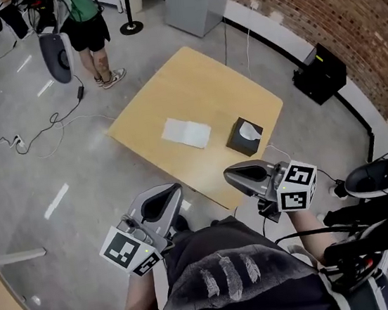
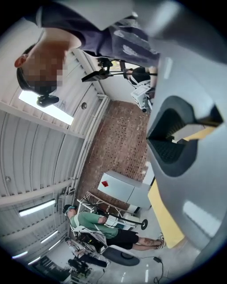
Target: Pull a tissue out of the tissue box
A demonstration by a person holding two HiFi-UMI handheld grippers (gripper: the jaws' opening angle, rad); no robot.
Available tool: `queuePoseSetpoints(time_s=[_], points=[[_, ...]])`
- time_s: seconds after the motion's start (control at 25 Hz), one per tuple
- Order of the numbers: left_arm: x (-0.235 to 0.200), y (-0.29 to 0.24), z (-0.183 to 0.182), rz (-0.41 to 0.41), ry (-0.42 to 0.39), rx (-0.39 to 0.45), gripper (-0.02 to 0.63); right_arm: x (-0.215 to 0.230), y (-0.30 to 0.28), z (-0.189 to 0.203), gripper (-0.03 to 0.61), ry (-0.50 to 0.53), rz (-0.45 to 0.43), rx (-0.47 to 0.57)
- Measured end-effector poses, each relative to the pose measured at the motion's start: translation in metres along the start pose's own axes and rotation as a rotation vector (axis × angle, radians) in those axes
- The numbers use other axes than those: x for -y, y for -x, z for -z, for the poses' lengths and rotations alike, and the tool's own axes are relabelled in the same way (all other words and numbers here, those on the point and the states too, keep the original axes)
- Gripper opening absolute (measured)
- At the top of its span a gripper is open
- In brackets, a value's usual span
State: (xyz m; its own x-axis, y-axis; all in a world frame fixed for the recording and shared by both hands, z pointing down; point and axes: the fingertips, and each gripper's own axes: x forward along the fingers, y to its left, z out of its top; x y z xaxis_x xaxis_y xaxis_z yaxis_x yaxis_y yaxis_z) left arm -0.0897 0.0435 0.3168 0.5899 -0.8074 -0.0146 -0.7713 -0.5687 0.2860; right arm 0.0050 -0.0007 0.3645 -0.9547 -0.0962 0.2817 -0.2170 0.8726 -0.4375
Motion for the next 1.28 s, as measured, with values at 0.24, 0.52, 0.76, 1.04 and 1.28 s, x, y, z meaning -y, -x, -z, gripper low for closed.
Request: queuePoseSetpoints(time_s=[0.24, 0.52, 0.76, 1.04, 1.28], points=[[-0.01, -0.01, 0.001, 0.071, -0.002, -0.025, 0.002, 0.04, 0.02, -0.016, 0.011, 0.062, 0.162, -0.002], [-0.02, -0.014, -0.005, 0.089, 0.003, -0.044, 0.002, 0.094, 0.048, -0.024, 0.1, 0.137, 0.345, -0.081], [-0.029, -0.032, -0.003, 0.056, 0.011, -0.067, 0.002, 0.162, 0.067, -0.007, 0.15, 0.202, 0.482, -0.233], [-0.022, -0.06, -0.001, 0.055, 0.017, -0.114, 0.002, 0.244, 0.081, 0.036, 0.173, 0.302, 0.575, -0.506], [-0.017, -0.078, 0.004, 0.039, 0.013, -0.159, 0.002, 0.297, 0.084, 0.076, 0.172, 0.294, 0.581, -0.66]])
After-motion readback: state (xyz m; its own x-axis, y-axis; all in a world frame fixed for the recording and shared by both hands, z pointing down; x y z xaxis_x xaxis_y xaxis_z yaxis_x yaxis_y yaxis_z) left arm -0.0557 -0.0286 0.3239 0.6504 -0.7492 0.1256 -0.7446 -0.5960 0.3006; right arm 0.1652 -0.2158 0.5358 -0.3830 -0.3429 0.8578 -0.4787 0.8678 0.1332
